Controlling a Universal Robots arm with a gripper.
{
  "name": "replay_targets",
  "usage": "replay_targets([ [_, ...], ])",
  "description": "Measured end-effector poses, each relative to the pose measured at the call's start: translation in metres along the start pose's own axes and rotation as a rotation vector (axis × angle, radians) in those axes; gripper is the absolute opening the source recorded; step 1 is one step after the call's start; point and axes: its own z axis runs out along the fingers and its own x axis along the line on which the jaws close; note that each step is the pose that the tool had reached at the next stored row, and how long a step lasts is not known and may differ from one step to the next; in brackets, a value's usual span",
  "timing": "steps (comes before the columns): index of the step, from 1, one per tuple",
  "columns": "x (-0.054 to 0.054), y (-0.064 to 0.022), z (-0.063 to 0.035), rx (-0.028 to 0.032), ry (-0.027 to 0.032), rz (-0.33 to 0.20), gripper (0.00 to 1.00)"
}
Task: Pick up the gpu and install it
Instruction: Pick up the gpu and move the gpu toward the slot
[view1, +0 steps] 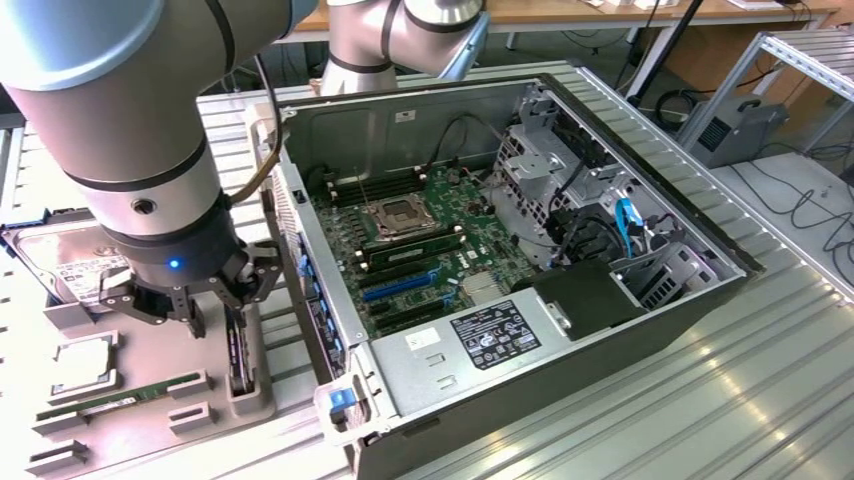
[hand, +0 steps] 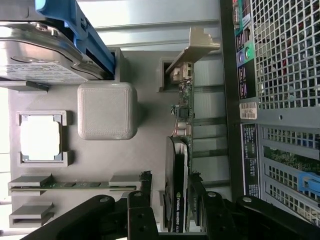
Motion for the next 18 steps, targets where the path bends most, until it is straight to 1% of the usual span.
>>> replay_targets([
  [18, 0.0027, -0.0005, 0.0077, 0.0021, 0.0003, 0.000, 0.42],
])
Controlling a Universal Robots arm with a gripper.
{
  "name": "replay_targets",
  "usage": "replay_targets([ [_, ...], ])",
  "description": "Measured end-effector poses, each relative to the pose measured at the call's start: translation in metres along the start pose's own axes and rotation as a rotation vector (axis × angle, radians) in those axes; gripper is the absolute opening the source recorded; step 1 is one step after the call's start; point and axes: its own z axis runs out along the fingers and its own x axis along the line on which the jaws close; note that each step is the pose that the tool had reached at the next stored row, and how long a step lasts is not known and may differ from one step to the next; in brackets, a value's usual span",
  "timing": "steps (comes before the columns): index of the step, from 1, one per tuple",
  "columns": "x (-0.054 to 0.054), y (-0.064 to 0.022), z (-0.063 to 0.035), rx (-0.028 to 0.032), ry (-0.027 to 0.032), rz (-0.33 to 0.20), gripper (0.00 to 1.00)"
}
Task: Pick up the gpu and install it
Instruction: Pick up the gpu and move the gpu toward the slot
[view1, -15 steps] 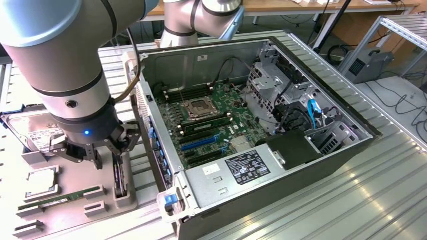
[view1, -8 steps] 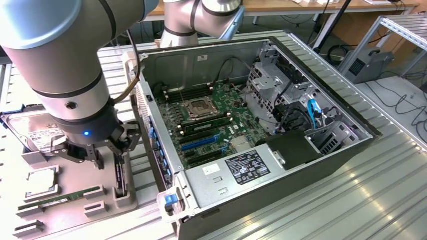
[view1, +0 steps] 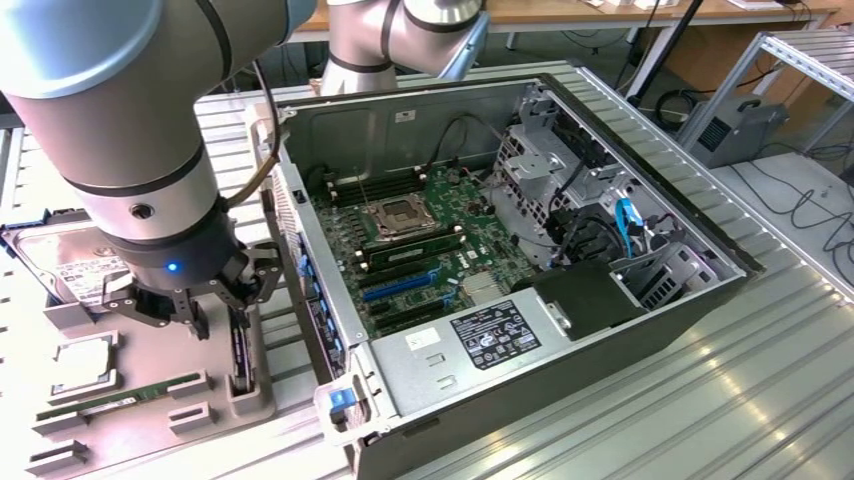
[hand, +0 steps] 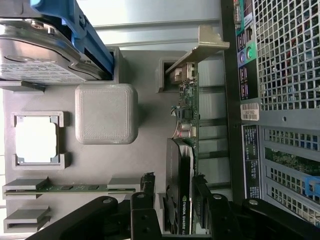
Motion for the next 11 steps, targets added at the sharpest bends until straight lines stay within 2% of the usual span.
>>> replay_targets([
  [7, 0.0001, 0.0000, 0.0003, 0.0006, -0.0020, 0.000, 0.42],
  [11, 0.0000, 0.0004, -0.0036, -0.0006, -0.0042, 0.000, 0.42],
])
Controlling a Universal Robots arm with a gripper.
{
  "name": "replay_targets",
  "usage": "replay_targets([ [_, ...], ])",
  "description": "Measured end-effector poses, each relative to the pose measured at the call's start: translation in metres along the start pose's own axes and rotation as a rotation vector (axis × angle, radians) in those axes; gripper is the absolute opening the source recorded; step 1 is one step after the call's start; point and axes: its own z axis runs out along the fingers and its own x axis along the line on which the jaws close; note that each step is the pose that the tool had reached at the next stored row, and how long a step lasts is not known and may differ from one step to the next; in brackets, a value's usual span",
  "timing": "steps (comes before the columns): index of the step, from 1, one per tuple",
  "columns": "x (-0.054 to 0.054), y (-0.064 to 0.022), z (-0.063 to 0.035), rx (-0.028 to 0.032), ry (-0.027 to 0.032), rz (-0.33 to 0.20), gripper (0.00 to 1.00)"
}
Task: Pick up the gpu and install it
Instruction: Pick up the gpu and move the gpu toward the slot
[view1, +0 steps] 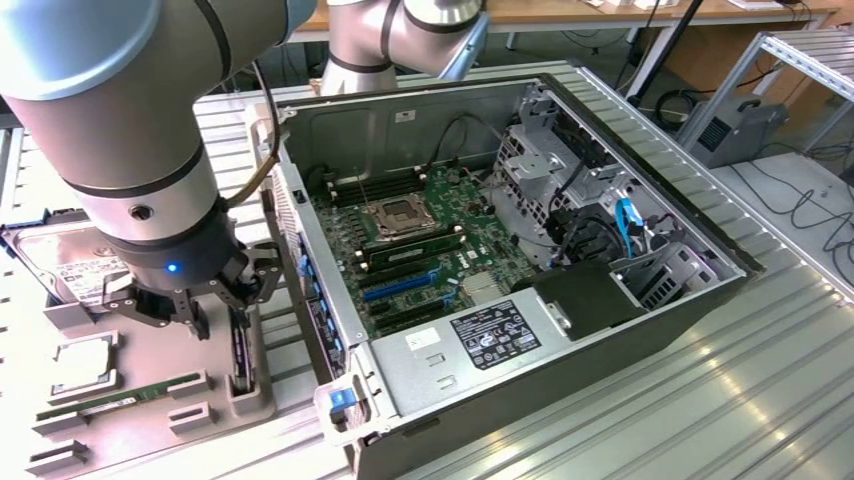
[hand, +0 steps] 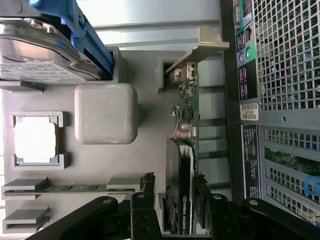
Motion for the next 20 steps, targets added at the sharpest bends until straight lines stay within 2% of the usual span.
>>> replay_targets([
  [3, 0.000, 0.0005, -0.0053, 0.0014, 0.0005, 0.000, 0.42],
  [6, -0.001, 0.0007, -0.0065, 0.0019, 0.0010, 0.000, 0.42],
  [10, -0.011, 0.0014, -0.0059, 0.0023, 0.0052, 0.000, 0.42],
  [14, -0.016, 0.0031, -0.0017, 0.0037, 0.0129, 0.000, 0.42],
  [20, -0.015, 0.0095, 0.0059, 0.0039, 0.0176, 0.000, 0.42],
])
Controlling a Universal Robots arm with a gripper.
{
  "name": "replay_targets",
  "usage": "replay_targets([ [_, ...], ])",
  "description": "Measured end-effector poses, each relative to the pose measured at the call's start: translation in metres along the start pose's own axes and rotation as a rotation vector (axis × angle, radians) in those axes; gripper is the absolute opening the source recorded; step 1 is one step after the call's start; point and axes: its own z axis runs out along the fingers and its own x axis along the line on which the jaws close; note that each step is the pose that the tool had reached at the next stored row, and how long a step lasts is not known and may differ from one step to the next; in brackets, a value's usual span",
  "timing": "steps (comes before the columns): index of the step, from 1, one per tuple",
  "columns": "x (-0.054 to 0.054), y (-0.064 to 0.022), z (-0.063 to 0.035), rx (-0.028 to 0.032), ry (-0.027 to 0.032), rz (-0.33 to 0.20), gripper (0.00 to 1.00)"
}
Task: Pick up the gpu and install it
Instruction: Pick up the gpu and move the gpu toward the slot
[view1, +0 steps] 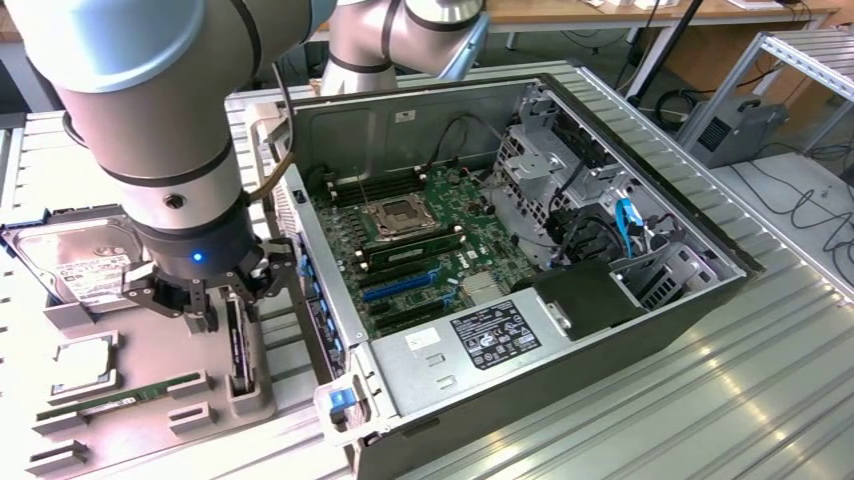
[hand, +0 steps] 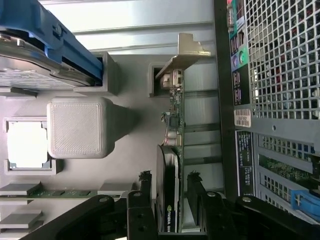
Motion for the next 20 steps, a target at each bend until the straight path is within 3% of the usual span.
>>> replay_targets([
  [6, 0.0004, 0.0052, 0.0057, 0.0003, 0.0035, 0.000, 0.42],
  [15, 0.0006, 0.0062, 0.0089, 0.0005, 0.0049, 0.000, 0.42],
  [18, 0.0006, 0.0062, 0.0089, 0.0005, 0.0050, 0.000, 0.34],
  [19, 0.0006, 0.0062, 0.0088, 0.0005, 0.0050, 0.000, 0.26],
  [20, 0.0006, 0.0062, 0.0089, 0.0005, 0.0050, 0.000, 0.26],
])
